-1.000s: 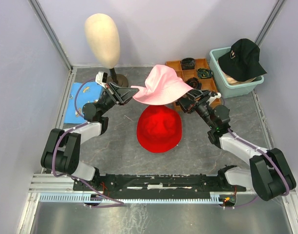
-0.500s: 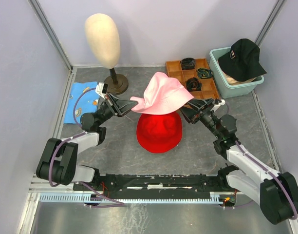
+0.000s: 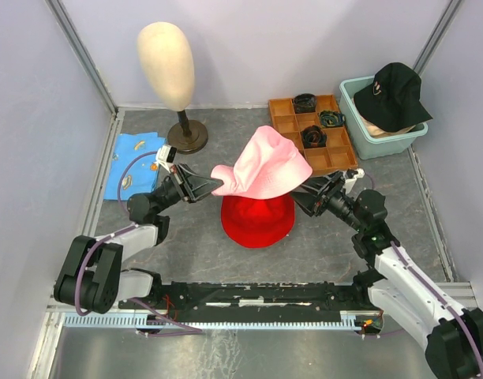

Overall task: Stack the hats
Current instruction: Stack the hat on the hat.

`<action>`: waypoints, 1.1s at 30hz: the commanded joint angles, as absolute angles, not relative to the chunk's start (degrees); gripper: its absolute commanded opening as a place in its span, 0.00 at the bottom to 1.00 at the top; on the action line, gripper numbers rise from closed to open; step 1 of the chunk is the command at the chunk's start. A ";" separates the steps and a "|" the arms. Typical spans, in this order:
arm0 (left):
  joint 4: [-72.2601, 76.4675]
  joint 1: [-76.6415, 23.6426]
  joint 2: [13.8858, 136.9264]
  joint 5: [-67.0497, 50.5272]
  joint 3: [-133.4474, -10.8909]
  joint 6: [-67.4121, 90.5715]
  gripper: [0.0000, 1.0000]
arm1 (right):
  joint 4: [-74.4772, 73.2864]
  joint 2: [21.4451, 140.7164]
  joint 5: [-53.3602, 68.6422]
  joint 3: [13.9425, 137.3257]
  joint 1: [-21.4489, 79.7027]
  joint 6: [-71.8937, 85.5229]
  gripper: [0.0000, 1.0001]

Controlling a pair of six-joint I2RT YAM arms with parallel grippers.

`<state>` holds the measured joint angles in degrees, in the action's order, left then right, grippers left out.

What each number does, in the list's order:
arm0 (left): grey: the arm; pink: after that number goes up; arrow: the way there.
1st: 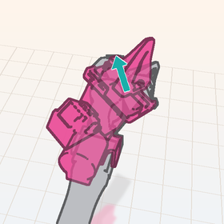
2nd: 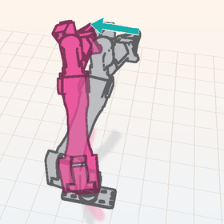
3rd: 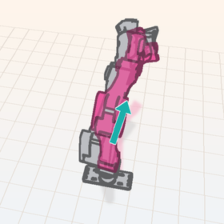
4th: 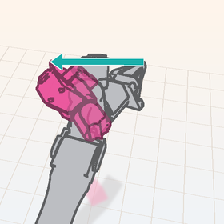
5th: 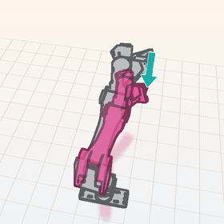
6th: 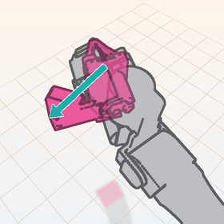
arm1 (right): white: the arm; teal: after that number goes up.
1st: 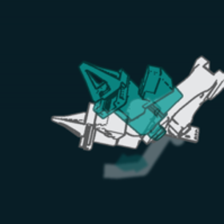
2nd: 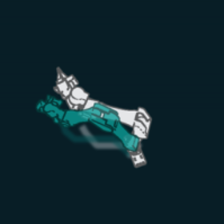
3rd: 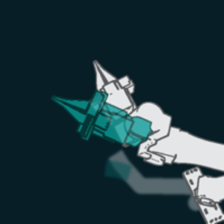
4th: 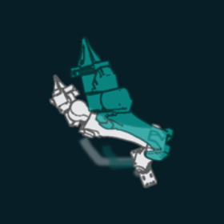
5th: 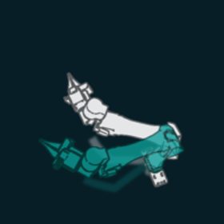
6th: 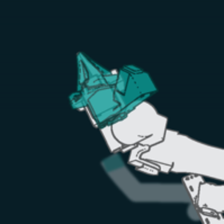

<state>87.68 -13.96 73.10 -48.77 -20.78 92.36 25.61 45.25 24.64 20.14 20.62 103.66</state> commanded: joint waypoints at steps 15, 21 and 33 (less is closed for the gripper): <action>93.77 -14.33 68.10 -51.79 -14.60 93.96 0.03 | -12.61 30.95 36.26 29.44 20.69 83.31 0.66; 93.78 -14.33 67.47 -51.98 -11.34 93.97 0.03 | -22.28 28.20 37.65 31.82 20.69 78.06 0.66; 92.92 -13.46 68.21 -50.71 -6.69 91.94 0.03 | -22.36 23.01 29.91 28.54 20.61 79.10 0.66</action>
<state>87.59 -14.00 68.58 -50.13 -7.94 92.36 -26.68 23.18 33.56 30.74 20.62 77.21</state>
